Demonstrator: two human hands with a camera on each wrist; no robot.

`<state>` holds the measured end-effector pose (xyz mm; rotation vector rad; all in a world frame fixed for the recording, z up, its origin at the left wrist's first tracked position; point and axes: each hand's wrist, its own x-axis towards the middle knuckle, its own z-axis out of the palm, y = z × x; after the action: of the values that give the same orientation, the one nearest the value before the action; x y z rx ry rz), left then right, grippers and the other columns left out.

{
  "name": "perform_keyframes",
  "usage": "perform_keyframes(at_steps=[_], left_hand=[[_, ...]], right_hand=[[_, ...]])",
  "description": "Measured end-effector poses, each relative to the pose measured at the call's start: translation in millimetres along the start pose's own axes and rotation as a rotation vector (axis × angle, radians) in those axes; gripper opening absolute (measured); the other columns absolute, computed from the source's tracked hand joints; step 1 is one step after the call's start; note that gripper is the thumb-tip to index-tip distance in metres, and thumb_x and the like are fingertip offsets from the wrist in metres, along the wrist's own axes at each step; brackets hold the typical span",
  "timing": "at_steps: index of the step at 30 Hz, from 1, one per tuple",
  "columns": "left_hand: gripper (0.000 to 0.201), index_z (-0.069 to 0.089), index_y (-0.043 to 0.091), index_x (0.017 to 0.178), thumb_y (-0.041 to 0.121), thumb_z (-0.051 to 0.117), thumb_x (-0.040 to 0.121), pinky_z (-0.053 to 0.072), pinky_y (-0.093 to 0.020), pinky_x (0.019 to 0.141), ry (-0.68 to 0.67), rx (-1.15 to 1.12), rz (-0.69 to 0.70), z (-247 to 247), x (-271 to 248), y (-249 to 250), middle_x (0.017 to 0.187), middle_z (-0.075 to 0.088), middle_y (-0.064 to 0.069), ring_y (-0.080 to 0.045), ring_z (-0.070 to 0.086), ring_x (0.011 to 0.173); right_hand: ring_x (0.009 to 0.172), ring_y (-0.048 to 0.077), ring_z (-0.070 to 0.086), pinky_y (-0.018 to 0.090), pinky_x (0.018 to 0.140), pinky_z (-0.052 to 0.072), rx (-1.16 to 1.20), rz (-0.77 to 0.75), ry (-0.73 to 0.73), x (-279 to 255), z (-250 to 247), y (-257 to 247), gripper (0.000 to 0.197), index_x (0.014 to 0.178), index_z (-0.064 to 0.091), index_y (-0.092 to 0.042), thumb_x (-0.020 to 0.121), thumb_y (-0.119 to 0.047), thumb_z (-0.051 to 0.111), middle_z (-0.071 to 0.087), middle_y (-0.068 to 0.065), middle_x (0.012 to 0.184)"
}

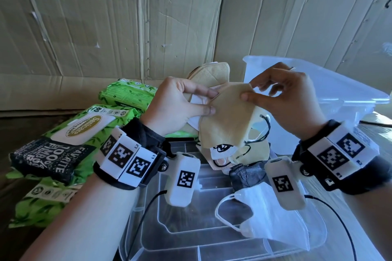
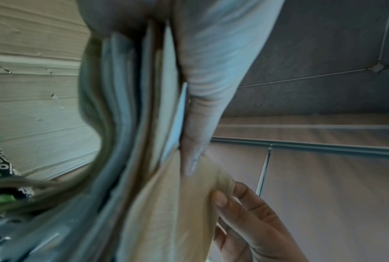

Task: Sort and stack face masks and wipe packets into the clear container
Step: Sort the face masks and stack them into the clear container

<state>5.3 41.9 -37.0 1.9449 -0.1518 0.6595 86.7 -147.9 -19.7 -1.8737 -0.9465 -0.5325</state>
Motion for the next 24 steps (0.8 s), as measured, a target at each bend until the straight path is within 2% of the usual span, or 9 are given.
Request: perform_keyframes(at_steps=[3, 5, 8, 12, 15, 17, 19, 21, 24], left_hand=[[0.032, 0.072, 0.026, 0.083, 0.005, 0.083, 0.062, 0.039, -0.002, 0.081, 0.012, 0.007, 0.022, 0.2, -0.5, 0.9, 0.083, 0.068, 0.017, 0.01, 0.06, 0.078], [0.029, 0.072, 0.026, 0.081, 0.006, 0.083, 0.062, 0.039, -0.002, 0.081, 0.02, 0.007, 0.032, 0.5, -0.9, 2.0, 0.082, 0.068, 0.016, 0.009, 0.06, 0.079], [0.023, 0.071, 0.025, 0.079, 0.008, 0.08, 0.068, 0.038, -0.001, 0.081, 0.073, -0.029, 0.034, -1.8, 0.0, 1.8, 0.082, 0.068, 0.018, 0.012, 0.059, 0.079], [0.022, 0.069, 0.025, 0.084, 0.004, 0.074, 0.075, 0.035, 0.002, 0.078, 0.178, -0.058, 0.036, -8.0, 3.8, -3.7, 0.087, 0.066, 0.017, 0.019, 0.057, 0.081], [0.026, 0.068, 0.026, 0.086, 0.002, 0.071, 0.078, 0.036, 0.001, 0.082, 0.159, -0.054, 0.051, -7.8, 4.6, -5.4, 0.091, 0.066, 0.018, 0.018, 0.057, 0.086], [0.027, 0.066, 0.027, 0.088, 0.001, 0.07, 0.079, 0.037, -0.001, 0.085, 0.113, -0.049, 0.075, -5.9, 4.3, -4.6, 0.093, 0.065, 0.019, 0.017, 0.057, 0.088], [0.03, 0.064, 0.027, 0.09, 0.0, 0.07, 0.078, 0.038, -0.005, 0.087, 0.06, -0.052, 0.112, -4.3, 3.6, -3.5, 0.094, 0.064, 0.019, 0.015, 0.055, 0.089], [0.033, 0.06, 0.025, 0.092, -0.002, 0.072, 0.076, 0.039, -0.008, 0.089, 0.009, -0.049, 0.14, -3.4, 3.5, -3.2, 0.096, 0.062, 0.018, 0.012, 0.055, 0.091], [0.035, 0.058, 0.026, 0.093, 0.001, 0.074, 0.074, 0.04, -0.012, 0.092, -0.028, -0.043, 0.139, -3.2, 4.4, -5.6, 0.099, 0.062, 0.017, 0.007, 0.056, 0.095]], right_hand=[[0.066, 0.001, 0.046, 0.016, 0.063, 0.035, 0.005, -0.018, -0.168, -0.8, 2.7, -1.7, 0.022, 0.069, 0.059, -0.036, 0.06, -0.026, 0.077, 0.058, -0.001, 0.074], [0.065, 0.003, 0.044, 0.022, 0.064, 0.035, 0.044, -0.003, -0.194, -2.0, 4.9, -2.3, 0.013, 0.064, 0.059, -0.027, 0.062, -0.026, 0.072, 0.059, 0.007, 0.072], [0.065, 0.012, 0.048, 0.026, 0.062, 0.037, 0.211, 0.07, -0.191, -3.4, 2.6, 0.6, 0.014, 0.066, 0.055, -0.014, 0.067, -0.018, 0.069, 0.059, -0.005, 0.065], [0.061, 0.005, 0.054, 0.017, 0.057, 0.044, 0.331, 0.144, -0.253, -6.8, -5.4, 4.7, 0.015, 0.074, 0.06, -0.01, 0.073, -0.001, 0.072, 0.062, -0.011, 0.06], [0.066, 0.013, 0.053, 0.026, 0.06, 0.044, 0.285, 0.161, -0.3, -10.2, -2.8, 2.2, 0.012, 0.075, 0.063, -0.002, 0.072, -0.009, 0.072, 0.062, 0.009, 0.07], [0.076, 0.015, 0.052, 0.027, 0.066, 0.043, 0.269, 0.139, -0.298, -10.0, 3.7, -0.6, 0.008, 0.074, 0.067, -0.012, 0.068, -0.017, 0.068, 0.059, 0.015, 0.083], [0.098, 0.01, 0.052, 0.023, 0.079, 0.046, 0.266, 0.118, -0.29, -8.3, 8.8, -1.6, 0.016, 0.069, 0.071, -0.036, 0.066, -0.021, 0.068, 0.056, -0.001, 0.096], [0.115, 0.009, 0.046, 0.03, 0.09, 0.046, 0.19, 0.071, -0.302, -7.1, 11.3, -2.7, 0.02, 0.068, 0.069, -0.046, 0.066, -0.025, 0.069, 0.055, -0.005, 0.105], [0.097, 0.027, 0.055, 0.039, 0.084, 0.046, 0.06, 0.065, -0.265, -4.7, 13.2, -7.6, 0.019, 0.075, 0.068, -0.037, 0.069, -0.021, 0.074, 0.059, 0.01, 0.1]])
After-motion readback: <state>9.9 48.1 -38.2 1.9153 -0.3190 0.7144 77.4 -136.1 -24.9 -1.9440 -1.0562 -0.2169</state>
